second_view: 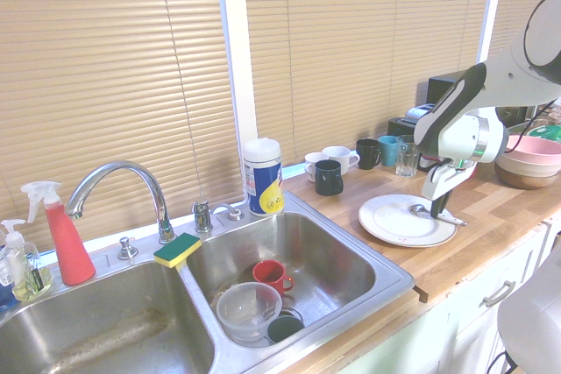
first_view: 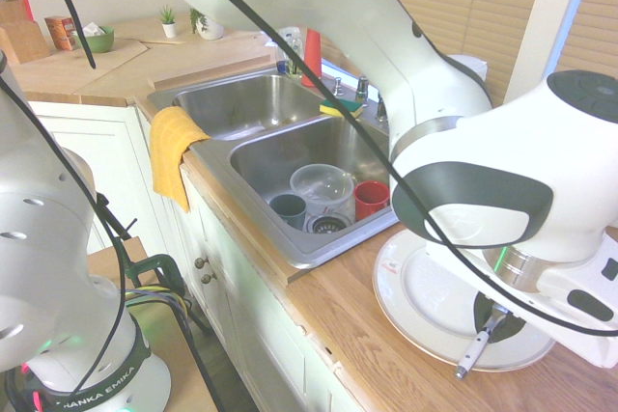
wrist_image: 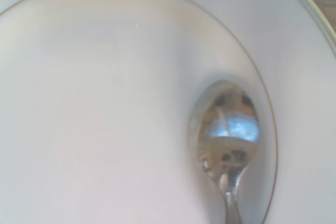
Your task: Put the spoon into the sink
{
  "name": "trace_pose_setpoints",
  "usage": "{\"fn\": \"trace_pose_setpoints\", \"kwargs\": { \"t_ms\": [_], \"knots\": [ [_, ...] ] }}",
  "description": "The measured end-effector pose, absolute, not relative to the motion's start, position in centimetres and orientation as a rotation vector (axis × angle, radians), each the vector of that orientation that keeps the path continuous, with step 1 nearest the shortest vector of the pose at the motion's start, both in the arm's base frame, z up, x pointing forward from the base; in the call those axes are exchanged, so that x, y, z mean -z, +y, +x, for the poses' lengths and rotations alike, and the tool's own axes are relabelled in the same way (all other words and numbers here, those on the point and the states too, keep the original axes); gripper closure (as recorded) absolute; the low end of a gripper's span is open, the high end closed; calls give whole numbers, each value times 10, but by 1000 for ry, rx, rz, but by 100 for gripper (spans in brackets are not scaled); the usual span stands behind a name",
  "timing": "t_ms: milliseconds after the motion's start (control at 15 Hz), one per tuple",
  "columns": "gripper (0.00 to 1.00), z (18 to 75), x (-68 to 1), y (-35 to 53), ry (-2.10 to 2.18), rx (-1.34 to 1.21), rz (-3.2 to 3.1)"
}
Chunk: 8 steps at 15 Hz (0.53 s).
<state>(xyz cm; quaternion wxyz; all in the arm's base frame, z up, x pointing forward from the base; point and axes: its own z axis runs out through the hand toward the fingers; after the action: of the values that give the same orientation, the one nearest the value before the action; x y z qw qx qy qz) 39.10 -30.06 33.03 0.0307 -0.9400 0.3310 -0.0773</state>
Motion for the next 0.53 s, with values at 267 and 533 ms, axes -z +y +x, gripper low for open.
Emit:
{"fn": "trace_pose_setpoints", "kwargs": {
  "t_ms": [267, 533],
  "knots": [
    [100, 393, -330, -300, 1018, 240, -2895],
    [100, 392, -331, -300, 1008, 242, -2881]
  ]
}}
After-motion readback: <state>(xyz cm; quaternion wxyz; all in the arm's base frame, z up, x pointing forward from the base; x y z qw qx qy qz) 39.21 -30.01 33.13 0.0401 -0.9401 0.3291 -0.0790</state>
